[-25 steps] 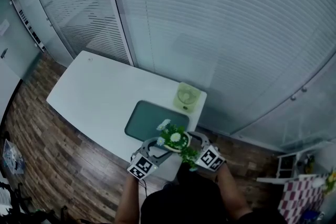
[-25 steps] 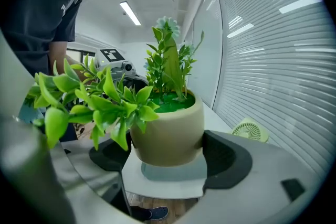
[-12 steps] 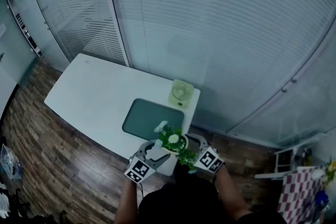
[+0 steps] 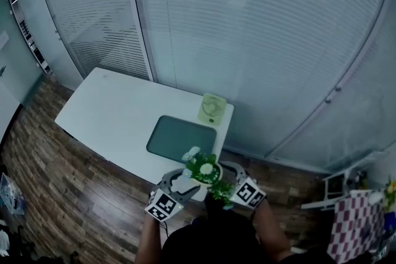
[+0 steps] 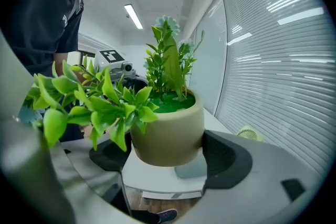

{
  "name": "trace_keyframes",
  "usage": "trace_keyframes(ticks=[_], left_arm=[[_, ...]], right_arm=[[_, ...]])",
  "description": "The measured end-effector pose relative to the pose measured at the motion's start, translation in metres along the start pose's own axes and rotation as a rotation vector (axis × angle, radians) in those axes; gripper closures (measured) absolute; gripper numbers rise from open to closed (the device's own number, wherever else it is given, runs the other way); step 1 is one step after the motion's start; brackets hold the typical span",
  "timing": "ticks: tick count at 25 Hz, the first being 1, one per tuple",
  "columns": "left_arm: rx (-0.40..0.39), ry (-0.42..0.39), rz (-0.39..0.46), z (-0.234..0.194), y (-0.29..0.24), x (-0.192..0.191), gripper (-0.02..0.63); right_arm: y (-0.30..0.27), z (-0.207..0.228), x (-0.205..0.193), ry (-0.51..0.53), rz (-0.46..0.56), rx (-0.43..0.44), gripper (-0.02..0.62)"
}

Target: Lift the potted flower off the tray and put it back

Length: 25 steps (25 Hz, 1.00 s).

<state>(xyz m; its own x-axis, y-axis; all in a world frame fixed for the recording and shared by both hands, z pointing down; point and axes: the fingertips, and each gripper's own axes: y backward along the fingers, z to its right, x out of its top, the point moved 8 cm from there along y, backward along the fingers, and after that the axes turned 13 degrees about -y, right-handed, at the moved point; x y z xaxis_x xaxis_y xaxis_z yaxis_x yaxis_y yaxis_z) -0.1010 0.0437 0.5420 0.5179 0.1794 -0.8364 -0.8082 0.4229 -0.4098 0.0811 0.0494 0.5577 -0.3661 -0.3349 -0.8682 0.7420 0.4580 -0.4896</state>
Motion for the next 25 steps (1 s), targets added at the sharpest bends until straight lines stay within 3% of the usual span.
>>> trace_keyframes(ticks=[13, 25], left_arm=[[0.0, -0.001, 0.076, 0.037, 0.027, 0.025, 0.327], [0.004, -0.009, 0.066, 0.046, 0.023, 0.044, 0.327]], right_arm=[[0.037, -0.042, -0.003, -0.009, 0.028, -0.008, 0.209], [0.055, -0.039, -0.013, -0.064, 0.034, 0.027, 0.208]])
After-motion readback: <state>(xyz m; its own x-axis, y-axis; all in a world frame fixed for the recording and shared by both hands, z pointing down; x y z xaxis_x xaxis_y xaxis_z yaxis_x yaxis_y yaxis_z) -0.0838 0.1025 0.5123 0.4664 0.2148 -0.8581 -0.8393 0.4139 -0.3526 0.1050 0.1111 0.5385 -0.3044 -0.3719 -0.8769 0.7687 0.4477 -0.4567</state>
